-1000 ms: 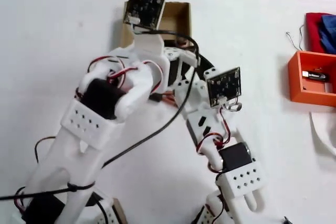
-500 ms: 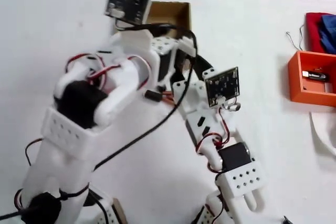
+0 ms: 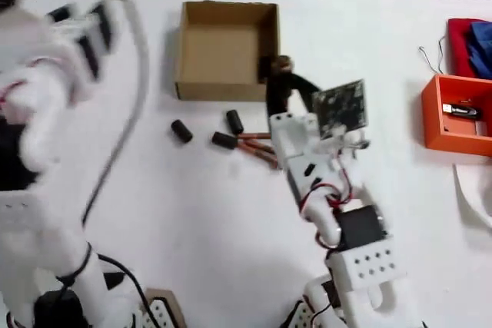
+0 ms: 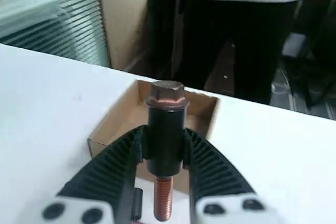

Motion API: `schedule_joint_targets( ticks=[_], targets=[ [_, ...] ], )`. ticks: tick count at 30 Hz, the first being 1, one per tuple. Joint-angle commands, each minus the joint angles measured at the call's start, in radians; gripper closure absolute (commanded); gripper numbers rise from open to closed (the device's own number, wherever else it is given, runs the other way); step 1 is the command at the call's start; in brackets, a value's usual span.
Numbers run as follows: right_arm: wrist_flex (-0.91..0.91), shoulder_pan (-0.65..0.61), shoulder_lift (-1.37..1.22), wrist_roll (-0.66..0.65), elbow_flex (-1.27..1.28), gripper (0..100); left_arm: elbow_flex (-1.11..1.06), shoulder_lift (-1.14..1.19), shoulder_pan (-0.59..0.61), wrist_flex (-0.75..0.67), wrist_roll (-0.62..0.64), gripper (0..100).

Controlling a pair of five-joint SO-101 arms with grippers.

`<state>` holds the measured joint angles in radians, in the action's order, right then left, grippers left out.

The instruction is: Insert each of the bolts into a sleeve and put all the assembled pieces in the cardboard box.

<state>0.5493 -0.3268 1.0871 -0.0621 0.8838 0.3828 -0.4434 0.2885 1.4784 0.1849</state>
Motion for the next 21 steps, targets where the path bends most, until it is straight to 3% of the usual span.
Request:
schedule_joint_targets(
  ticks=[1, 3, 6, 10, 17, 21],
  targets=[
    [0.117, 0.033, 0.001, -0.002, -0.244, 97.8, -0.191, -0.002, 0.072, 0.129, -0.057, 84],
    [0.163, 0.033, -0.076, -0.002, -0.356, 97.8, -0.424, -0.003, 0.072, 0.08, -0.16, 84],
    [0.251, 0.027, -0.266, 0.005, -0.548, 97.8, -0.783, -0.008, 0.095, -0.123, -0.301, 84],
    [0.387, 0.025, -0.608, 0.006, -0.872, 97.8, -1.135, -0.011, 0.178, -0.416, -0.341, 84],
    [0.604, 0.03, -1.294, 0.008, -1.536, 97.8, -1.461, -0.005, 0.196, -0.73, -0.344, 84],
    [0.69, 0.031, -1.682, 0.037, -1.953, 97.8, -1.481, -0.006, 0.196, -0.769, -0.344, 84]
  ],
)
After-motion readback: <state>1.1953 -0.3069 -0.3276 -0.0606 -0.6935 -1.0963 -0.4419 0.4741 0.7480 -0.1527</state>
